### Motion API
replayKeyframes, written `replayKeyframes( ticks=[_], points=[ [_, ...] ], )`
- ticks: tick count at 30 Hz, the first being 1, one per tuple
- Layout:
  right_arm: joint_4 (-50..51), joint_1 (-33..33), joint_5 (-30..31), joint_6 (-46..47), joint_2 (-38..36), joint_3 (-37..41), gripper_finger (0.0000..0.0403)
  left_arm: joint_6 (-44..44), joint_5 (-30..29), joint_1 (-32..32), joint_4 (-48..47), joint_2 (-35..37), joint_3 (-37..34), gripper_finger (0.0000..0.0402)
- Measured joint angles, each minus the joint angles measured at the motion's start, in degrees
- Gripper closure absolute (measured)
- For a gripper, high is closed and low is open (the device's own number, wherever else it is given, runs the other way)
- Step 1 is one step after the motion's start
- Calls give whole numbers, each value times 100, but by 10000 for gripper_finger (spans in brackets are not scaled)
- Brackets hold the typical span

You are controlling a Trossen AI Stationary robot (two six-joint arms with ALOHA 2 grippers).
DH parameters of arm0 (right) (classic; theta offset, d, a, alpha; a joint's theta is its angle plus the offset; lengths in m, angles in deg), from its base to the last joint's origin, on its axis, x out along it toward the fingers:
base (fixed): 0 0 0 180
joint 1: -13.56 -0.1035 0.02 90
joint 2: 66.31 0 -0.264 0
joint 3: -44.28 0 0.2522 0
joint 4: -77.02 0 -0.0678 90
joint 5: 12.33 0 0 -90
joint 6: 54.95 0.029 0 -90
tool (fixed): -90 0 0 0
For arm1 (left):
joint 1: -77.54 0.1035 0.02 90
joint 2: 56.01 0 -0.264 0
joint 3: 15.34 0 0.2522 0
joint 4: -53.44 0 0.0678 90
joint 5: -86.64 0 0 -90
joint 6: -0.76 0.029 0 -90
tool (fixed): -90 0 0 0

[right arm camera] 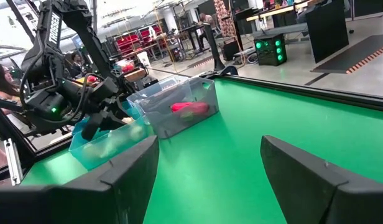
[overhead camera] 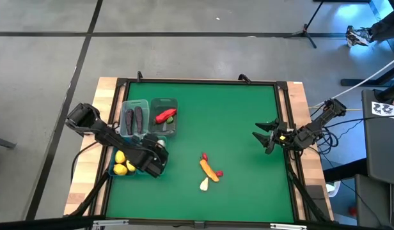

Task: Sort produce into baskets
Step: Put the white garlic into the green bin

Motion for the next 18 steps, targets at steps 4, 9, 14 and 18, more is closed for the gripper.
replayKeyframes(
  ticks=[4, 9, 14, 18],
  points=[
    [0, 2, 0, -2, 0, 0, 123, 183, 0, 0, 19, 15, 0, 235],
    [0, 0, 0, -2, 0, 0, 123, 182, 0, 0, 32, 15, 0, 235],
    [0, 0, 0, -4, 0, 0, 123, 389, -2, -2, 71, 15, 0, 235],
    [0, 1, 0, -4, 0, 0, 123, 518, -2, -2, 87, 15, 0, 235]
  ],
)
